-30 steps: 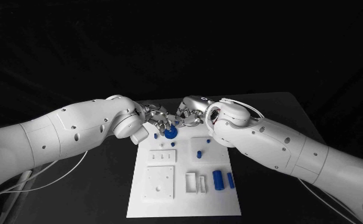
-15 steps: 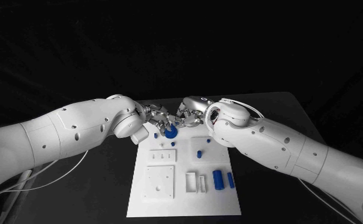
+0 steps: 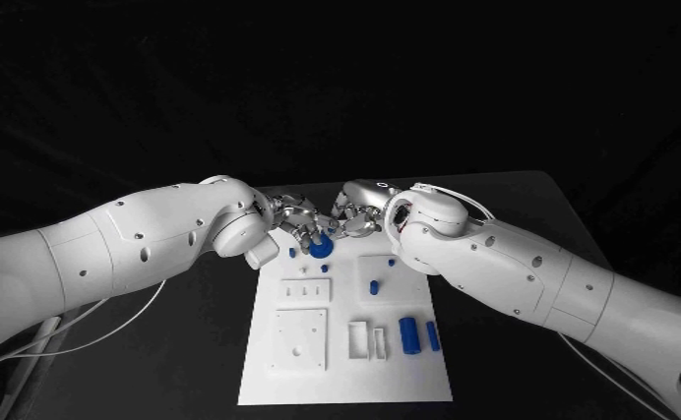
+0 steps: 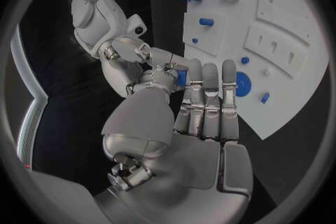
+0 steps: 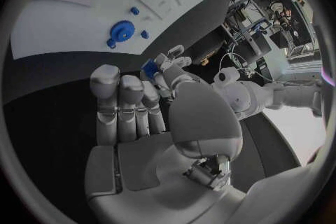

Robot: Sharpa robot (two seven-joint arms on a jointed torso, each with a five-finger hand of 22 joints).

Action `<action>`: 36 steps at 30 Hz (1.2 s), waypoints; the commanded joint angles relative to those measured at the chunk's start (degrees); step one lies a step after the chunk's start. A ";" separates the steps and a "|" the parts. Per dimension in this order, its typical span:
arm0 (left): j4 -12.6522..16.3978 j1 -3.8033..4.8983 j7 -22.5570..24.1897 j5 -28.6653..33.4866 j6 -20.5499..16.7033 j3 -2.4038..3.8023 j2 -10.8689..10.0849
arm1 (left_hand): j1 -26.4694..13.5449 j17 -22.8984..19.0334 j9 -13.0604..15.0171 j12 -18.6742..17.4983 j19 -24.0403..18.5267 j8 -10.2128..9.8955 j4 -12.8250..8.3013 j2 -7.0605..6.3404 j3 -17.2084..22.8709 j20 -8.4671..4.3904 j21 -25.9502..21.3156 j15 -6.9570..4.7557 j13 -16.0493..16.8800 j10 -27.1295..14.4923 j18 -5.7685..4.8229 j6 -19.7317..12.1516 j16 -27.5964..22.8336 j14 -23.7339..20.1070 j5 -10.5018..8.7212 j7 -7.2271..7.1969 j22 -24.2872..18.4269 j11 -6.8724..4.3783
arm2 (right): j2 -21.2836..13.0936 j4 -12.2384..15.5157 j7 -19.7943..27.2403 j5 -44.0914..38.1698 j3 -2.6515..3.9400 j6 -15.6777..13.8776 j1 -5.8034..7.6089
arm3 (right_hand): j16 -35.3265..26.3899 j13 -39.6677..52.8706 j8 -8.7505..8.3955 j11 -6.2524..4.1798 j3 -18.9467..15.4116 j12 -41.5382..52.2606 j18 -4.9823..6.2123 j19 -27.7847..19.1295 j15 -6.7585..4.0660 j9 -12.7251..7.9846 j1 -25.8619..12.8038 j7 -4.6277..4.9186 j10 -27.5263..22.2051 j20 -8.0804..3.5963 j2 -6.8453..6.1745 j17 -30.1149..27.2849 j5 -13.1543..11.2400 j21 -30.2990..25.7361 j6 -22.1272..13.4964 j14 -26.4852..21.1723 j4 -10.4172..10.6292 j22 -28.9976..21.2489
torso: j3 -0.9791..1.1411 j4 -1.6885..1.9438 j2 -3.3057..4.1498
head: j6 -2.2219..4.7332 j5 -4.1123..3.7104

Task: Assemble the parts on the task board

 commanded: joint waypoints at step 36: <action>0.56 -0.23 -9.25 -11.38 -2.95 -0.03 -0.58 | -9.72 1.65 12.81 0.09 1.47 3.09 -14.38 -2.21 14.27 -2.08 4.97 -2.51 0.99 5.77 1.32 3.68 0.94 4.89 14.12 -1.70 3.55 -2.28 | -9.81 -1.12 6.64 6.92 -0.13 -7.04 -2.01 | -1.67 -3.99 -0.13 1.95 -7.17 -2.84 1.23 3.17 1.31 -0.66 1.88 3.48 -3.45 1.26 -2.34 -1.40 7.99 -2.62 -17.42 -0.25 1.67 4.50 | 0.14 -0.13 -0.16 | -1.10 1.31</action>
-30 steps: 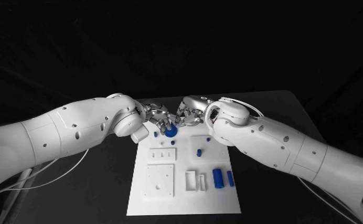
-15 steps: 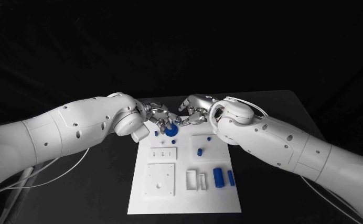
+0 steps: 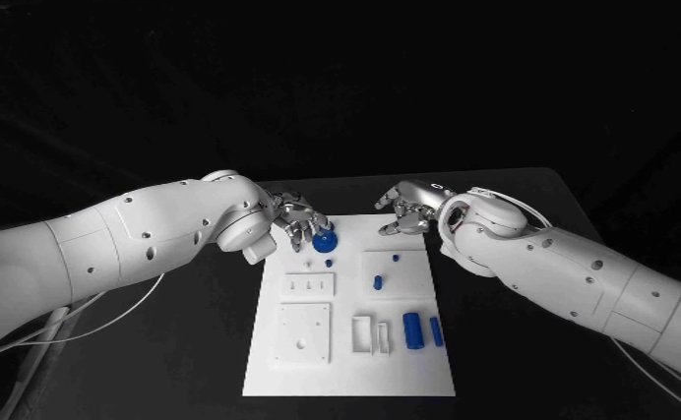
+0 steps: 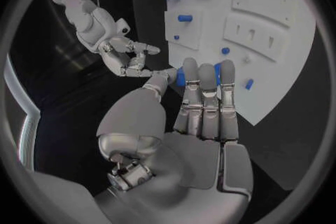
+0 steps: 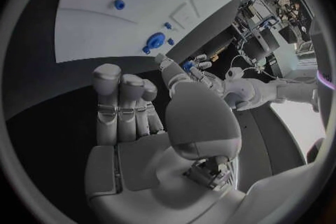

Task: Assemble the parts on the task board

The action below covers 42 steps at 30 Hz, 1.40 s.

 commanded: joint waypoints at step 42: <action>0.29 -8.43 -9.03 -20.98 -4.86 -2.25 1.49 | -3.71 3.72 11.32 -4.74 13.13 -4.93 -6.51 -5.08 19.96 -1.57 -26.76 -1.19 1.57 5.99 -0.42 9.15 -4.78 5.49 -9.32 -3.92 28.26 -1.19 | -0.10 -7.34 4.51 14.78 3.39 -14.64 2.20 | -0.31 -0.75 -0.07 -0.33 4.72 0.10 0.57 3.14 0.06 0.09 -1.17 -0.04 -0.34 0.14 -1.34 -0.04 3.89 -0.29 1.24 0.12 -0.50 4.34 | -0.03 0.43 -0.04 | -3.86 0.27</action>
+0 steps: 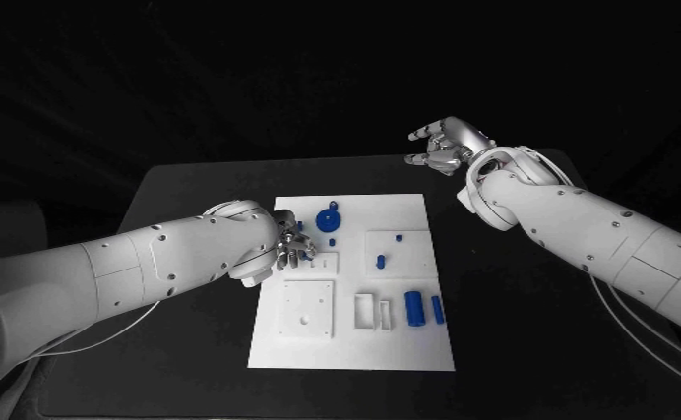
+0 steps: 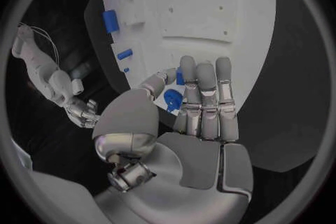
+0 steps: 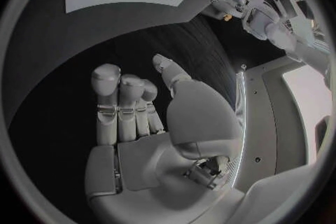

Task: Assemble the parts on the task board

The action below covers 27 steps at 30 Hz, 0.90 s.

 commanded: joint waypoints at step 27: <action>-0.67 -1.67 0.60 -3.32 -1.86 0.10 1.03 | 0.87 -0.43 1.04 0.61 5.39 1.65 -4.09 0.31 4.21 0.01 -13.28 0.08 -0.20 -0.03 -0.71 4.80 0.10 0.30 -0.23 -5.17 11.54 -0.16 | 0.29 0.40 0.11 0.68 0.07 0.06 0.02 | -0.40 -0.06 -0.06 -0.15 0.56 -0.06 0.84 3.14 0.03 0.10 -0.47 -0.09 -0.06 0.10 -0.37 -0.06 0.25 -0.49 0.57 0.16 -0.07 4.27 | 0.01 0.06 -0.10 | -0.27 -0.98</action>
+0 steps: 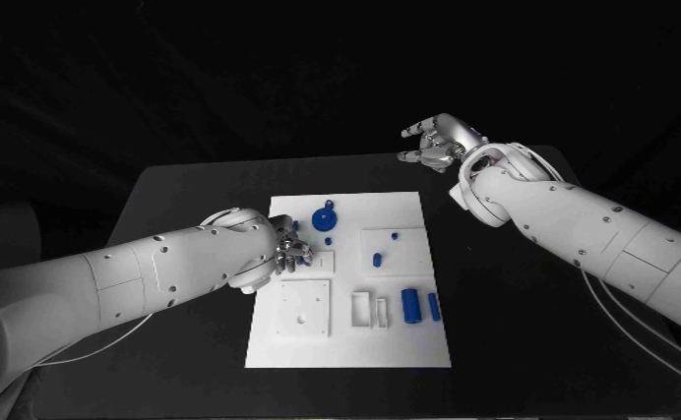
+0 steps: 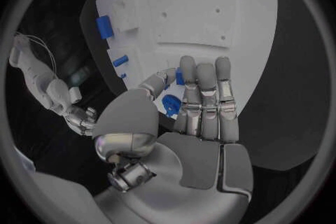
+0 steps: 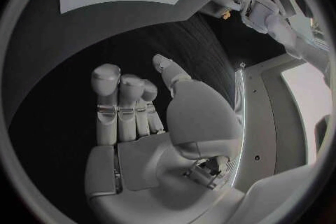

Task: Assemble the parts on the task board

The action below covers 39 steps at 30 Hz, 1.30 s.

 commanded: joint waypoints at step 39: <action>-1.00 -1.36 0.73 -1.53 -2.17 0.04 1.21 | 1.10 0.06 0.54 0.28 0.54 -0.49 -4.23 0.30 4.17 -0.16 -0.17 -0.08 0.02 0.05 -0.71 5.24 0.14 0.37 -0.21 -5.16 1.15 -0.35 | 0.63 -0.67 -1.00 -0.08 0.03 2.37 0.00 | -0.31 0.11 -0.03 -0.18 0.67 0.15 0.82 3.15 0.02 0.12 -0.58 -0.08 0.12 0.07 -0.23 0.12 0.24 -0.10 1.07 0.19 -0.19 4.29 | -0.04 0.04 0.00 | 0.41 -0.38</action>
